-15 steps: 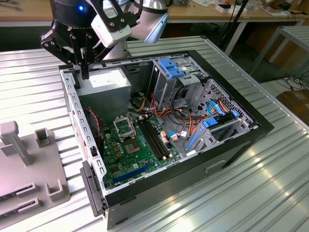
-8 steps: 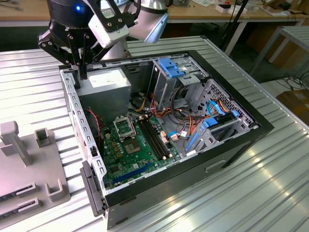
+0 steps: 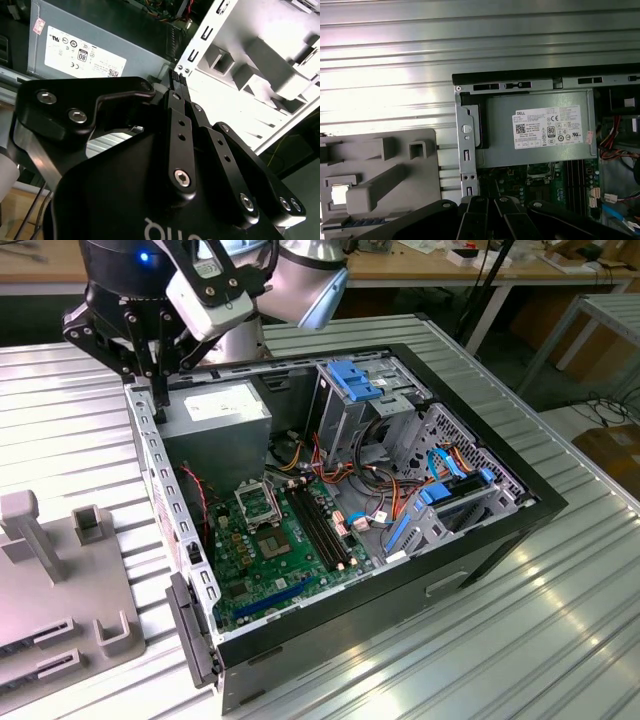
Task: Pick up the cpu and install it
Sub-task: 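Reach for the cpu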
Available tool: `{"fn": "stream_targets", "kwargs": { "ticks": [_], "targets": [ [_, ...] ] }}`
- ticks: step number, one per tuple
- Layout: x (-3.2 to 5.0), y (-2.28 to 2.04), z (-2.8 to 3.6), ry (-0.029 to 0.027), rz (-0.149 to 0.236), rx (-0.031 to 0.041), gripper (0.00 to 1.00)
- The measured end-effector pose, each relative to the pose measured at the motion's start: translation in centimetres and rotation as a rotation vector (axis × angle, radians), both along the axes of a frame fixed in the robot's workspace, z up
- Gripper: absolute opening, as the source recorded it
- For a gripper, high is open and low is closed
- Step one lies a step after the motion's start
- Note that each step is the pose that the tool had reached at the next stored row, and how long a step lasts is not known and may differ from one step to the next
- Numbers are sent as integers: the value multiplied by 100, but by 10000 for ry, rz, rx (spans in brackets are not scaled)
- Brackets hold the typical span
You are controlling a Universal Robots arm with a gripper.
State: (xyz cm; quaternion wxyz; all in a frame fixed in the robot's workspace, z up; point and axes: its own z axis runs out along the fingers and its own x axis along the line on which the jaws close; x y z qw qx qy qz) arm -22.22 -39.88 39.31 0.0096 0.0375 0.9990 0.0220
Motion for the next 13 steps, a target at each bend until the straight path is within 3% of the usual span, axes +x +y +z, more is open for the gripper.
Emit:
{"fn": "stream_targets", "kwargs": {
  "ticks": [13],
  "targets": [
    [-98,0,0,2,0,0,11]
  ]
}}
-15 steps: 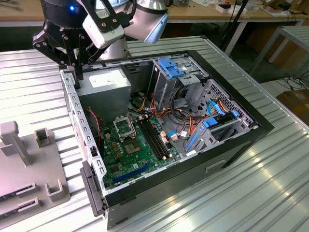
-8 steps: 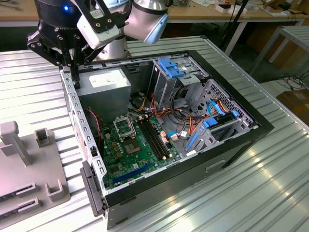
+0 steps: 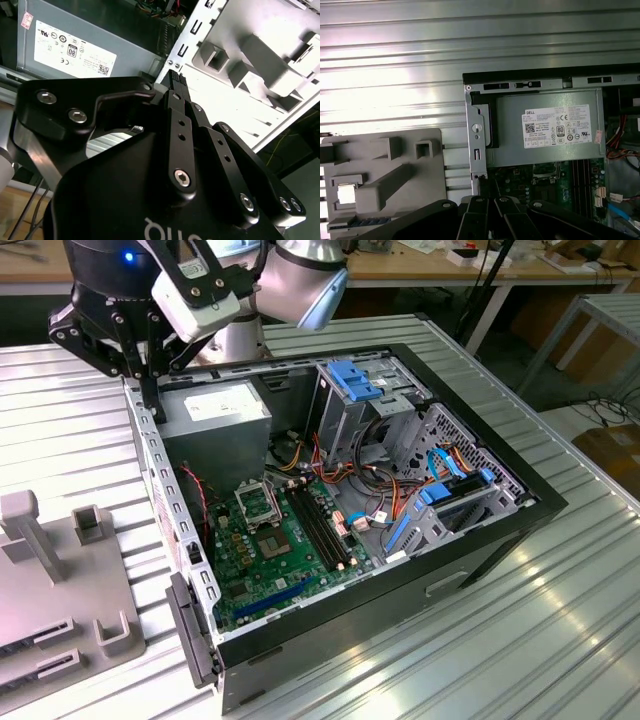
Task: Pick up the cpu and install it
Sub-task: 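Reach for the cpu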
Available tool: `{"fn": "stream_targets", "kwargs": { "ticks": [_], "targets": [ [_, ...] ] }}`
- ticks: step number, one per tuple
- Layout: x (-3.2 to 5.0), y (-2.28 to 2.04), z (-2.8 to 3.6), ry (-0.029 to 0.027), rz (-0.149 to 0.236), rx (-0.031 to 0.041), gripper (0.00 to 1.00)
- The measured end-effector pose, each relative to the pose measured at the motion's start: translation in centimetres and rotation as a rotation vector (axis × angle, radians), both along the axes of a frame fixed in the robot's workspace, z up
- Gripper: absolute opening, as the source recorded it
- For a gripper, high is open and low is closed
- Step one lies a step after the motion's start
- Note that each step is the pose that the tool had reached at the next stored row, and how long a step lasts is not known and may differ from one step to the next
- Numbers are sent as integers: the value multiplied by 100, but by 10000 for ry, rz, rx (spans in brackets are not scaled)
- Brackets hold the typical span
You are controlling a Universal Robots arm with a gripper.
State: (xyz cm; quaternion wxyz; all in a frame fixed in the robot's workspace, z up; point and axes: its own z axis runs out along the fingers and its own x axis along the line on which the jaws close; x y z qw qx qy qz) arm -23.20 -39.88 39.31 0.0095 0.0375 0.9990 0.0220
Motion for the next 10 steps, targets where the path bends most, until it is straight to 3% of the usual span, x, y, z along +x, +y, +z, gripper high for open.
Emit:
{"fn": "stream_targets", "kwargs": {
  "ticks": [10],
  "targets": [
    [-88,0,0,3,0,0,11]
  ]
}}
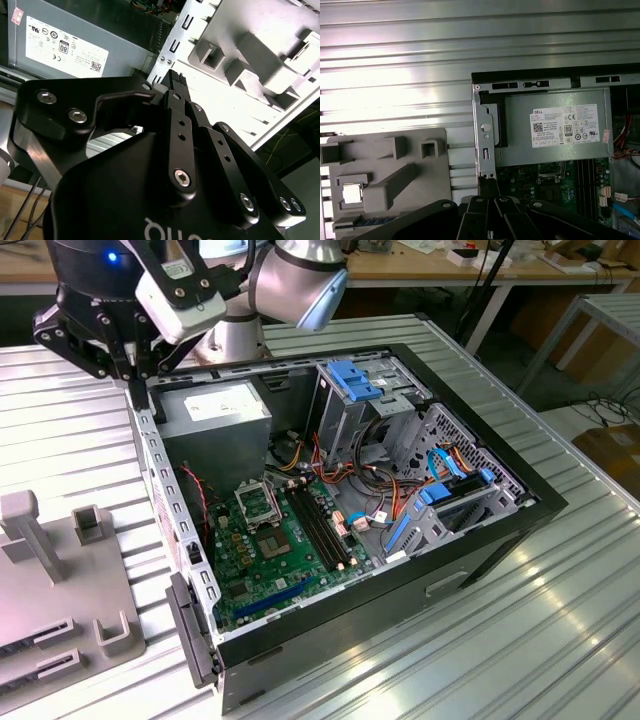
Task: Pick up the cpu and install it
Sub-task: 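Reach for the cpu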
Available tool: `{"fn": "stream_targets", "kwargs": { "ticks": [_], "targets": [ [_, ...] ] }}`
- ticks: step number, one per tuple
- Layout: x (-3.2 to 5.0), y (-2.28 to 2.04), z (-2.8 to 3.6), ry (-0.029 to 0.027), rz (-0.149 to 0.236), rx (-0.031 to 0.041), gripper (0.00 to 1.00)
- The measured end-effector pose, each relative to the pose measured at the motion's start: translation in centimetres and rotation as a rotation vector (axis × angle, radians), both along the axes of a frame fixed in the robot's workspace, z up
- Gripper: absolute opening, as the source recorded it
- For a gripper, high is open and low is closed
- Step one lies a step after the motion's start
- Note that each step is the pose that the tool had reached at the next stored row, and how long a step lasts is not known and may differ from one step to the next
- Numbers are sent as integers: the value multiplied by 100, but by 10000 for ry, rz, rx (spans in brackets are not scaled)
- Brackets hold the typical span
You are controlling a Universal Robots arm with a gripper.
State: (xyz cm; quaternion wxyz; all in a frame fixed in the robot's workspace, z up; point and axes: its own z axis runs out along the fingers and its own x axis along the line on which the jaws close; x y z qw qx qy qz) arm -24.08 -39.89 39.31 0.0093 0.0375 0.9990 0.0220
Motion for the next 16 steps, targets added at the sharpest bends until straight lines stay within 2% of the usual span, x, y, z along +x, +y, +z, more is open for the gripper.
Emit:
{"fn": "stream_targets", "kwargs": {
  "ticks": [8,11,13,16],
  "targets": [
    [-63,0,0,2,0,0,11],
    [-229,0,0,8,-2,0,11],
    [-392,0,-1,9,-1,0,11],
    [-427,0,0,12,-1,0,11]
  ]
}}
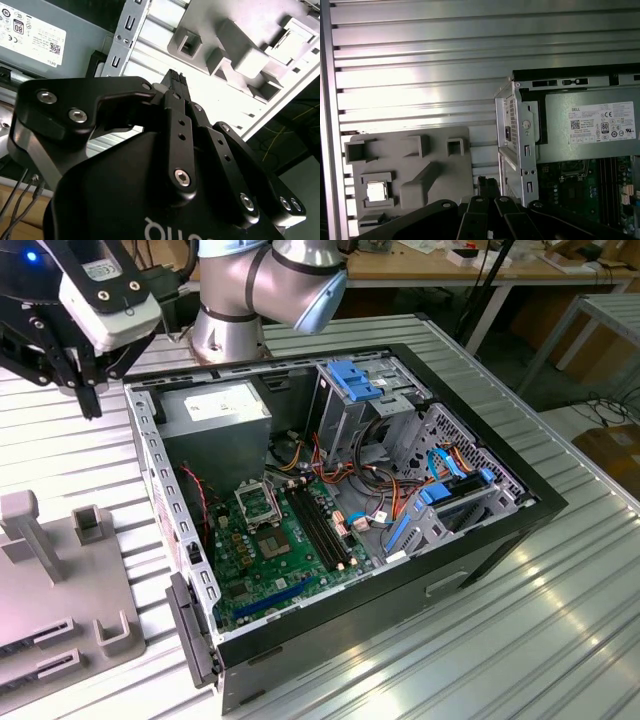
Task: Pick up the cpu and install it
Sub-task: 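Reach for the cpu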
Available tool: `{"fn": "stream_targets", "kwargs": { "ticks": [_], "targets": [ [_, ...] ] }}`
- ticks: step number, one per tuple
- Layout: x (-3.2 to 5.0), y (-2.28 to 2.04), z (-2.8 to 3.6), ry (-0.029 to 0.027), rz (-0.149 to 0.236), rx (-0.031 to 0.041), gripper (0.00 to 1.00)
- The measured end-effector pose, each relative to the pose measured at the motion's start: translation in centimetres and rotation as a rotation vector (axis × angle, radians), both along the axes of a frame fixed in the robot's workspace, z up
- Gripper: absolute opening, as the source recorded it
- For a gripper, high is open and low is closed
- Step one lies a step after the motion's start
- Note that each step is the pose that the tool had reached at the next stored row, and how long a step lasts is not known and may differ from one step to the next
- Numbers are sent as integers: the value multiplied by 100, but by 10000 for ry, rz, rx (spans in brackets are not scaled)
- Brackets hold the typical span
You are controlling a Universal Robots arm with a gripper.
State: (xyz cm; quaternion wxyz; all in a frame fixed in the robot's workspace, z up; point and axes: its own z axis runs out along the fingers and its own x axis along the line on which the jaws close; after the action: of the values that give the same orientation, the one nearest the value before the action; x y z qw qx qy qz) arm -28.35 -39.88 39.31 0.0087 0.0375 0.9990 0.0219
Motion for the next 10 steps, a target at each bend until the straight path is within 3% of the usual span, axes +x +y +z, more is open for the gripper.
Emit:
{"fn": "stream_targets", "kwargs": {
  "ticks": [10],
  "targets": [
    [-113,0,-2,22,2,0,11]
  ]
}}
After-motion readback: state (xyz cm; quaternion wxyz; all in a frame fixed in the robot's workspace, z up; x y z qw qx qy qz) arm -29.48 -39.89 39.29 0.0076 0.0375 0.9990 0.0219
